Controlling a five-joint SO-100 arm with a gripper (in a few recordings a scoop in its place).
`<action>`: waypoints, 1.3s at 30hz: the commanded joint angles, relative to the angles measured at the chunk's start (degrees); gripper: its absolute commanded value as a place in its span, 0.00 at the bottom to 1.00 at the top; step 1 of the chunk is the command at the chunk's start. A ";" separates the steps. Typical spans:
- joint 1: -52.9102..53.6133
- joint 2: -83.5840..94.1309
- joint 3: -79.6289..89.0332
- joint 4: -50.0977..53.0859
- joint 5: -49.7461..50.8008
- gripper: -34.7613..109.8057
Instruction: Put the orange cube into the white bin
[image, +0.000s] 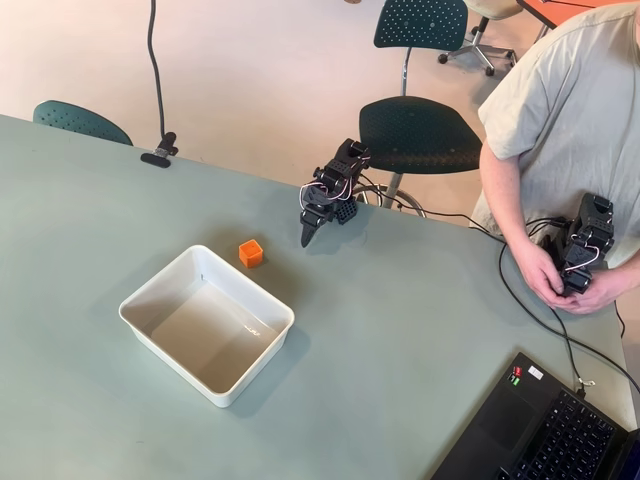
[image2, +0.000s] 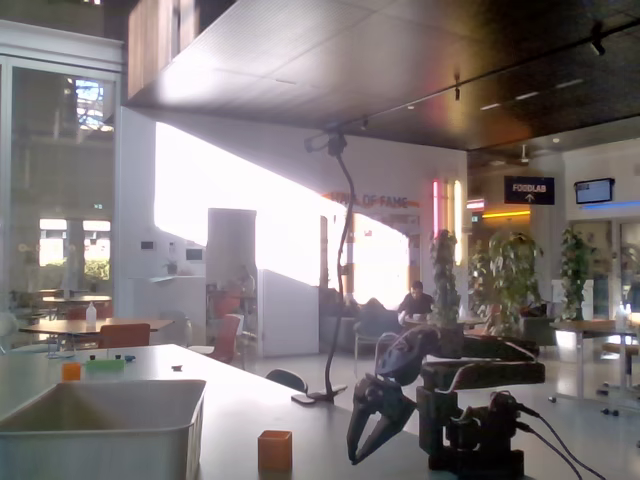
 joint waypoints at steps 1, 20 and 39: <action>-0.09 -0.18 -0.18 0.18 -0.09 0.22; -0.09 -0.18 -0.18 -0.62 0.26 0.22; 19.34 -32.70 -51.94 5.10 0.00 0.23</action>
